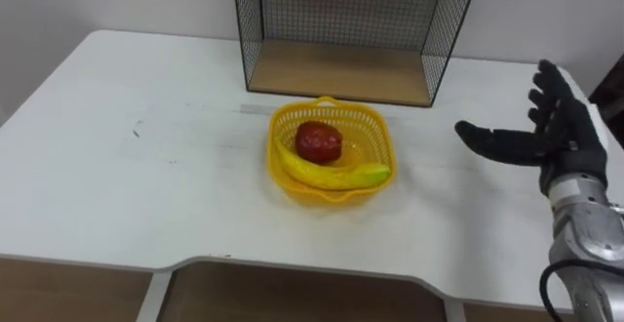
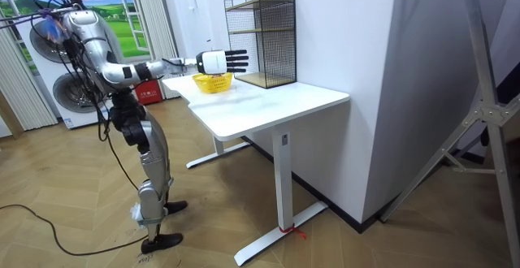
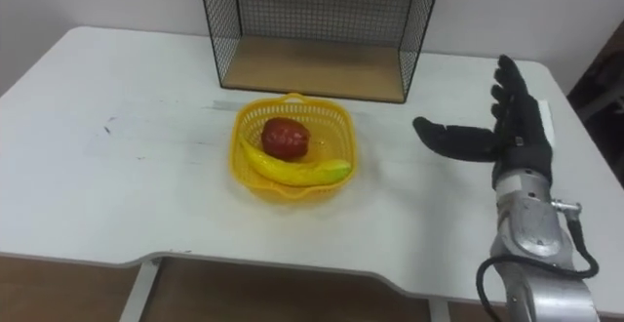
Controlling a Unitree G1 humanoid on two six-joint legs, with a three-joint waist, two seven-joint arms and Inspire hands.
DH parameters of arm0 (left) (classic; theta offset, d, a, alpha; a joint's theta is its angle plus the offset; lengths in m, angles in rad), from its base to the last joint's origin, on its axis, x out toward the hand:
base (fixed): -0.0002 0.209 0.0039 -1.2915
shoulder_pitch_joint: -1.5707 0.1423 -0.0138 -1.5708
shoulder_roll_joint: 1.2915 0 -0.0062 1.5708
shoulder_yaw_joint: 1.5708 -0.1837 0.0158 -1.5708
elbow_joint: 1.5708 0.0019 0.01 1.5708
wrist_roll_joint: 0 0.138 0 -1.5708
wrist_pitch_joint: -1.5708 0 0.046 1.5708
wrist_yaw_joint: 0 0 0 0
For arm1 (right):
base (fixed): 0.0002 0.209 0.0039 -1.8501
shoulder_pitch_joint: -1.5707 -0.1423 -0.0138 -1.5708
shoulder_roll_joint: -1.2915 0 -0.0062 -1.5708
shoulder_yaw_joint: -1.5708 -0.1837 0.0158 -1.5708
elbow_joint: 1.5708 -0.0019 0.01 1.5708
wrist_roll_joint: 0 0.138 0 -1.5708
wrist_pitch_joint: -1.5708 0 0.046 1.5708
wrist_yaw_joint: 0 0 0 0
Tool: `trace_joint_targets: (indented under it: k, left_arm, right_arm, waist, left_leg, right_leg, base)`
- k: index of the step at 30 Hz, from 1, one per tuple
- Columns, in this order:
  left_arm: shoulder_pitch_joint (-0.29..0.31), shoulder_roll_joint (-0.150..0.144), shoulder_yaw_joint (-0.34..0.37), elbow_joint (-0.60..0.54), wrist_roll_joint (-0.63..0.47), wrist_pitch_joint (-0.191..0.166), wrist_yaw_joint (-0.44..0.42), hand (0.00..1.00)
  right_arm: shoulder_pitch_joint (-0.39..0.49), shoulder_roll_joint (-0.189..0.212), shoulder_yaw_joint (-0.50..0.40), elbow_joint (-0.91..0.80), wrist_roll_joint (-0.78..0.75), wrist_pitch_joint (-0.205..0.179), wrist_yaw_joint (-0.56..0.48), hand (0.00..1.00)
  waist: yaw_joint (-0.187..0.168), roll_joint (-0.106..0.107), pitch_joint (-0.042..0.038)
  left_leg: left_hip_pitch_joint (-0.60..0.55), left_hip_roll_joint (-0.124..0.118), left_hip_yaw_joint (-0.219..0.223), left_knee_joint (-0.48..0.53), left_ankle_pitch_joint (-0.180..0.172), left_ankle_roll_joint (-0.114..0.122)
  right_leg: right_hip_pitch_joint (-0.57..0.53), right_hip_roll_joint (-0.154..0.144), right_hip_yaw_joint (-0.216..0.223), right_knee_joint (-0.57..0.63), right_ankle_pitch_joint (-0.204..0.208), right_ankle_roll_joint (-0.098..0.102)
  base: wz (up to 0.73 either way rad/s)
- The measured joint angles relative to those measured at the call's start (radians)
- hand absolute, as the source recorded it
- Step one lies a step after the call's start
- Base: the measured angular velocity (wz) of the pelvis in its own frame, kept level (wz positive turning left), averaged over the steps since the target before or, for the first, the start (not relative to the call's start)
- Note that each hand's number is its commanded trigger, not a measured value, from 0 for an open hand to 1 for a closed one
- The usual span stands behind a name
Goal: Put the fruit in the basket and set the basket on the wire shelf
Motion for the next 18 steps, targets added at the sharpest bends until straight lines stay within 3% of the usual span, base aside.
trace_joint_targets:
  k: [4,7,12,18]
  left_arm:
    - [0.006,0.001,0.072,-0.233,-0.106,-0.045,0.167,0.0]
    - [0.013,0.001,0.109,-0.382,-0.12,-0.079,0.294,0.0]
    - [0.0,0.001,0.18,-0.593,-0.065,-0.098,0.439,0.0]
    - [-0.01,0.021,0.197,-0.828,0.07,-0.115,0.517,0.0]
  right_arm:
    - [0.09,0.001,-0.03,-0.072,0.018,-0.019,-0.052,0.0]
    - [0.127,0.007,-0.038,-0.078,0.018,-0.023,-0.089,0.0]
    - [0.177,0.012,-0.05,-0.102,0.021,-0.033,-0.101,0.0]
    - [0.176,0.013,-0.08,-0.102,0.026,-0.047,-0.106,0.0]
  waist:
    - [0.016,0.007,-0.007]
    - [0.026,0.001,-0.0068]
    - [0.046,0.003,-0.0055]
    - [0.049,0.007,-0.0014]
  left_leg:
    - [0.003,-0.001,0.004,-0.006,0.004,0.0]
    - [0.016,-0.003,0.007,-0.023,0.006,-0.001]
    - [0.02,-0.002,0.008,-0.03,0.005,-0.002]
    - [0.015,-0.004,0.002,-0.026,0.005,-0.002]
  right_leg:
    - [0.002,0.001,0.006,-0.01,-0.001,0.001]
    - [0.006,-0.001,0.015,-0.011,-0.002,0.002]
    - [0.001,-0.001,0.016,-0.013,-0.002,0.002]
    - [0.003,-0.001,0.007,-0.016,-0.002,0.002]
  base:
    - [-0.02]
    - [-0.08]
    - [-0.03]
    - [0.05]
